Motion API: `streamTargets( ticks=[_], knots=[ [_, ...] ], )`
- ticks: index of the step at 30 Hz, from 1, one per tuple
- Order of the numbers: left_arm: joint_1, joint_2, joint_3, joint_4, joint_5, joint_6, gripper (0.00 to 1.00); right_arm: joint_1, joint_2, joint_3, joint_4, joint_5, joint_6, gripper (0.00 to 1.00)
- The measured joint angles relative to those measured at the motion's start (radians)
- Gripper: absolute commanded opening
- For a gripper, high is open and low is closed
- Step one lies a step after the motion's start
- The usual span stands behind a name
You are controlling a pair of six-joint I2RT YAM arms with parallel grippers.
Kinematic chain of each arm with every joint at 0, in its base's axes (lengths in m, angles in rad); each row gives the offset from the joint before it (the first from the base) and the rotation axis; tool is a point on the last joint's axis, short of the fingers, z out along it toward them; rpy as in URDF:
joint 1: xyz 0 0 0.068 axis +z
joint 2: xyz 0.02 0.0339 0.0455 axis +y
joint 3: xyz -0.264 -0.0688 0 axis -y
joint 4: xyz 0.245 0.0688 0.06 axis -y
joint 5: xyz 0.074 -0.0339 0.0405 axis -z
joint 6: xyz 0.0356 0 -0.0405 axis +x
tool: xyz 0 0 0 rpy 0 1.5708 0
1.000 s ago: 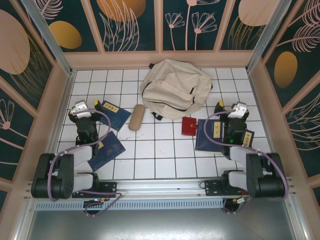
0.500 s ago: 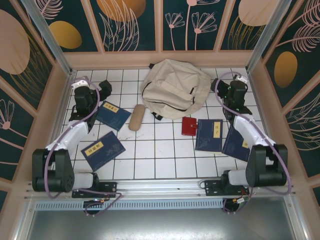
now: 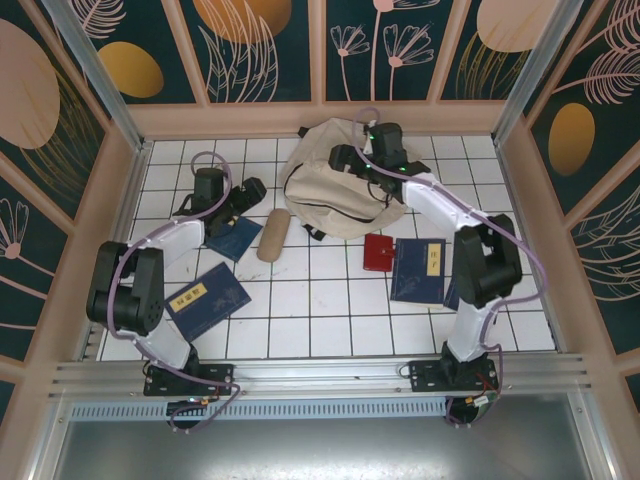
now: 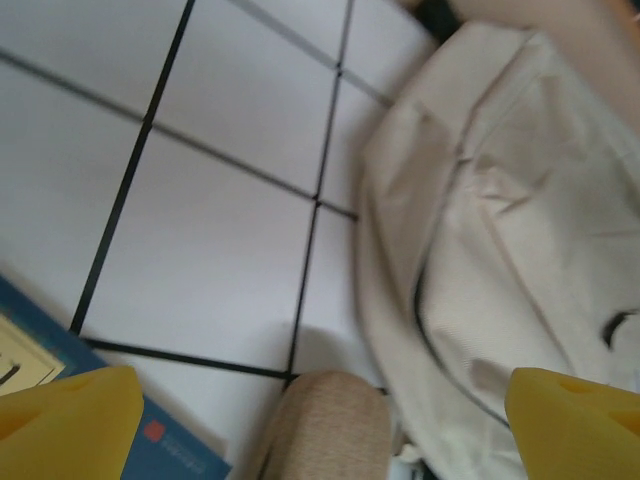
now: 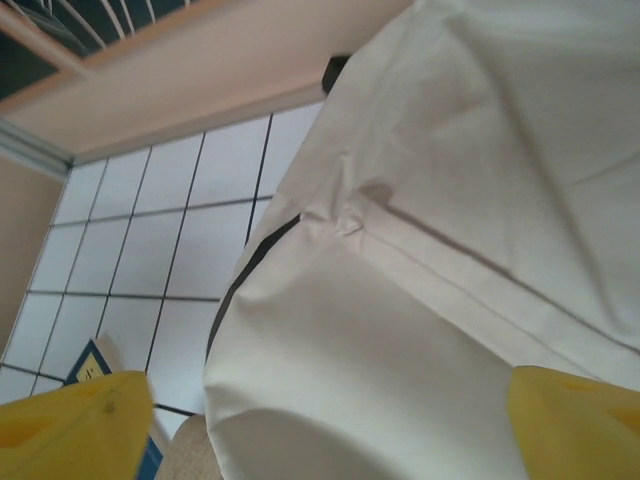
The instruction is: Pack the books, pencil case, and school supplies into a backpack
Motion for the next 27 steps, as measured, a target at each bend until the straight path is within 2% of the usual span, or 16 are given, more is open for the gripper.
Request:
streamTargets(
  ticks=[5,16,21,27],
  knots=[
    [0.0,0.117,0.035,-0.031,0.057,-0.002,0.94,0.047,0.143,0.148,-0.085,0.005,0.002,0.83],
    [-0.003,0.253,0.169,-0.029,0.148,-0.03,0.9,0.096,0.298,0.279,-0.169,0.007,0.002,0.83],
    [-0.007,0.282,0.216,-0.06,0.141,-0.029,0.9,0.101,0.338,0.319,-0.201,0.032,0.002,0.84],
    [-0.015,0.304,0.261,-0.121,0.066,0.005,0.92,0.133,0.346,0.326,-0.245,0.039,-0.029,0.83]
  ],
)
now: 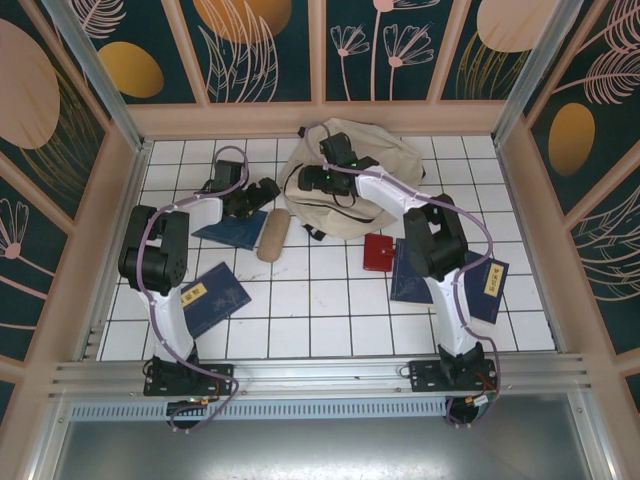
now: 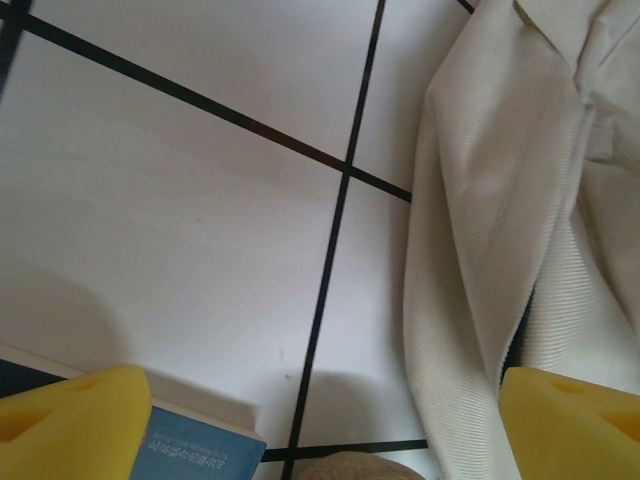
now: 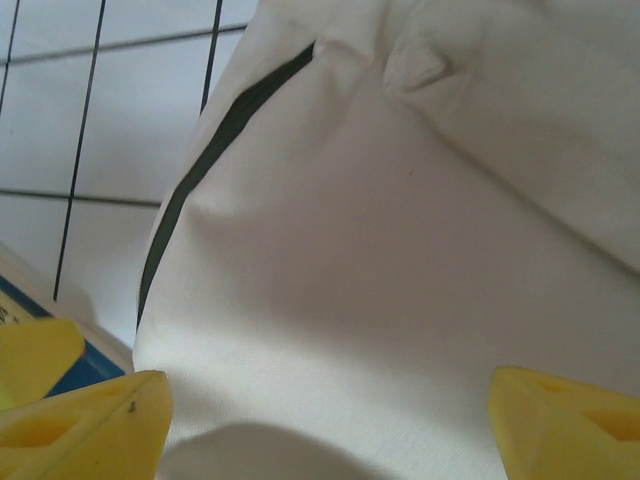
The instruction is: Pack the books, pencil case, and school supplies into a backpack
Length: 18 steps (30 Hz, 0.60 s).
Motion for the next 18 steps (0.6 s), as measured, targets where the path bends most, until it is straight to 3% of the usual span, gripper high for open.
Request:
streamTargets(
  ticks=[8,11,12,13,18],
  knots=[
    [0.08,-0.154,-0.204,0.015,-0.065,0.043,0.94,0.067,0.0,0.008,-0.094,-0.01,-0.133,0.79],
    [0.122,-0.208,-0.261,0.001,-0.085,0.053,0.94,0.092,0.0,0.007,-0.132,0.002,-0.212,0.54],
    [0.127,-0.217,-0.266,-0.008,-0.091,0.056,0.94,0.1,0.0,0.005,-0.143,0.016,-0.243,0.31],
    [0.128,-0.219,-0.267,-0.018,-0.095,0.059,0.94,0.106,0.0,-0.002,-0.148,0.028,-0.275,0.22],
    [0.127,-0.224,-0.254,-0.055,-0.098,0.074,0.94,0.124,-0.045,-0.165,-0.113,0.043,-0.429,0.17]
  ],
)
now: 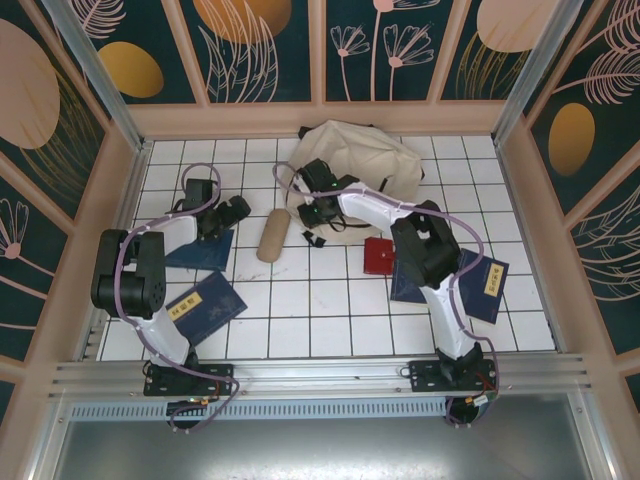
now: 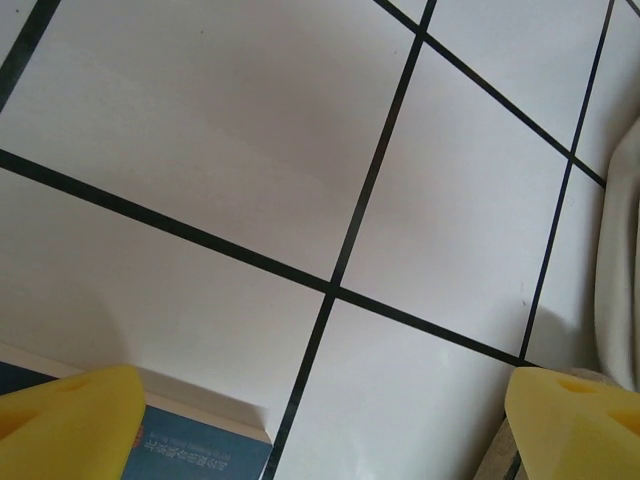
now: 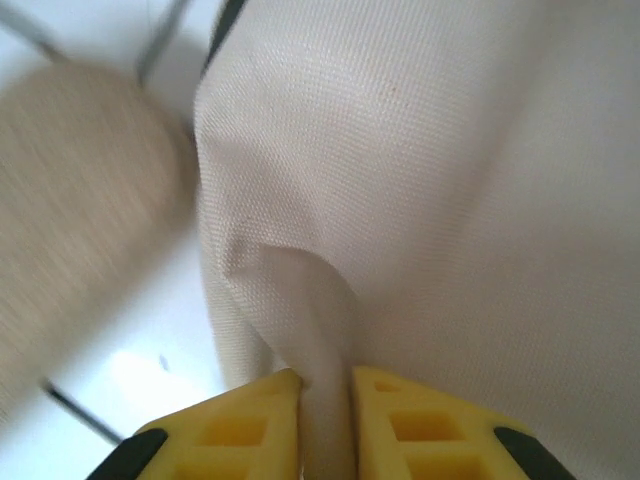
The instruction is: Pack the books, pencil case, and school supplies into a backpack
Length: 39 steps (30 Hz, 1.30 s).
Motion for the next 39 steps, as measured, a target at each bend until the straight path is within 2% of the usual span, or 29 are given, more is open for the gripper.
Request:
streamTargets(
  ticks=[3,5,6,7,9,12,17,21,24,30,39],
  knots=[
    [0.0,-0.001,0.023,-0.04,0.008,0.005,0.94,0.024,-0.104,-0.161,0.008,-0.032,-0.098,0.15],
    [-0.002,-0.003,0.037,-0.057,0.02,0.014,0.94,0.047,-0.17,-0.228,0.001,-0.062,-0.13,0.22],
    [-0.003,-0.004,0.047,-0.064,0.023,0.02,0.94,0.056,-0.203,-0.253,-0.002,-0.076,-0.136,0.28],
    [-0.007,-0.004,0.058,-0.071,0.025,0.026,0.94,0.063,-0.233,-0.272,-0.002,-0.095,-0.132,0.4],
    [-0.02,-0.004,0.082,-0.086,0.027,0.038,0.94,0.058,-0.288,-0.299,0.008,-0.117,-0.106,0.57],
    [-0.054,-0.002,0.136,-0.106,0.031,0.053,0.94,0.007,-0.386,-0.349,0.083,-0.115,-0.033,0.7],
    [-0.136,0.0,0.219,-0.108,0.032,0.061,0.94,-0.179,-0.505,-0.429,0.209,-0.052,0.193,0.71],
    [-0.196,0.001,0.255,-0.11,0.034,0.066,0.94,-0.364,-0.518,-0.523,0.266,-0.016,0.375,0.71],
    [-0.224,0.002,0.265,-0.112,0.034,0.065,0.95,-0.439,-0.511,-0.586,0.267,-0.014,0.462,0.7],
    [-0.244,0.008,0.274,-0.124,0.033,0.066,0.96,-0.494,-0.389,-0.554,0.289,-0.068,0.512,0.7],
    [-0.245,0.011,0.279,-0.15,0.03,0.071,0.95,-0.484,-0.142,-0.294,0.294,-0.213,0.435,0.67]
  ],
)
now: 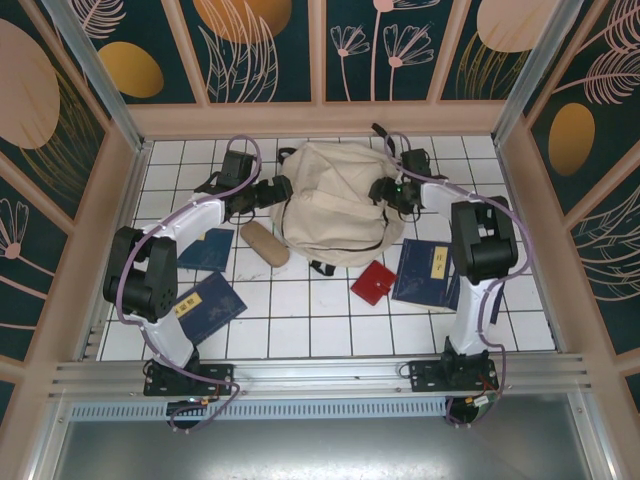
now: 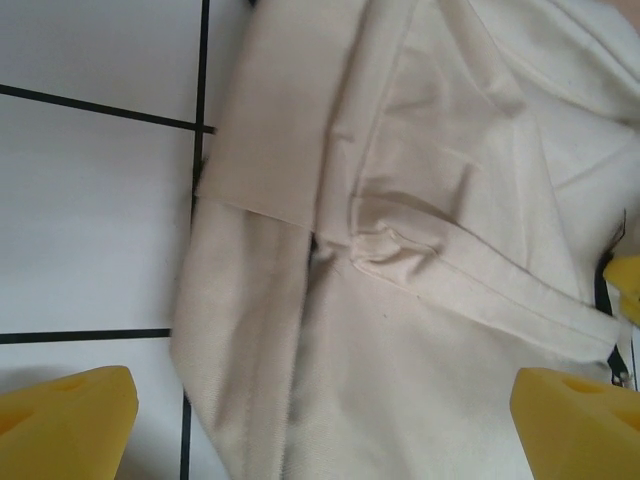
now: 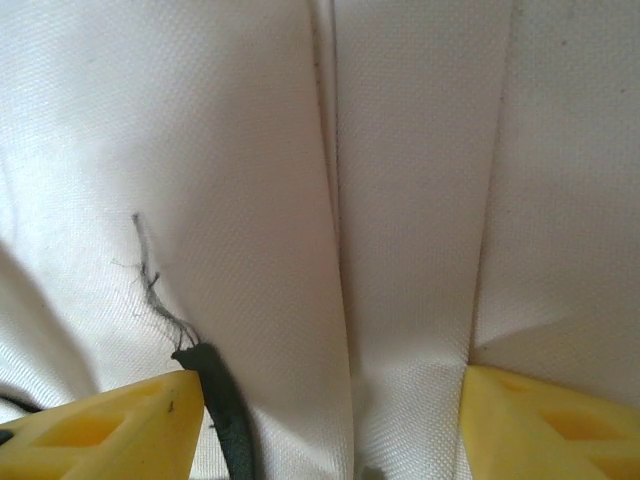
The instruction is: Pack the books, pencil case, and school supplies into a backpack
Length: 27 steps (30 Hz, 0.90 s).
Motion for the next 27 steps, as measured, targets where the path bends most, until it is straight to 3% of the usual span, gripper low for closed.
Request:
streamTargets(
  ticks=[7,15,21,27],
  knots=[
    [-0.004,0.003,0.027,-0.021,0.0,0.014,0.95,0.076,0.055,0.07,0.055,-0.088,-0.06,0.66],
    [-0.037,0.023,0.084,-0.028,0.012,0.037,0.92,0.056,-0.007,0.07,-0.049,-0.003,-0.138,0.5],
    [-0.082,0.098,0.149,-0.027,0.024,0.021,0.79,0.099,-0.021,0.064,-0.132,-0.003,-0.183,0.45],
    [-0.114,0.173,0.198,-0.027,0.048,-0.009,0.71,0.132,-0.003,0.095,-0.19,-0.023,-0.225,0.33]
  ],
)
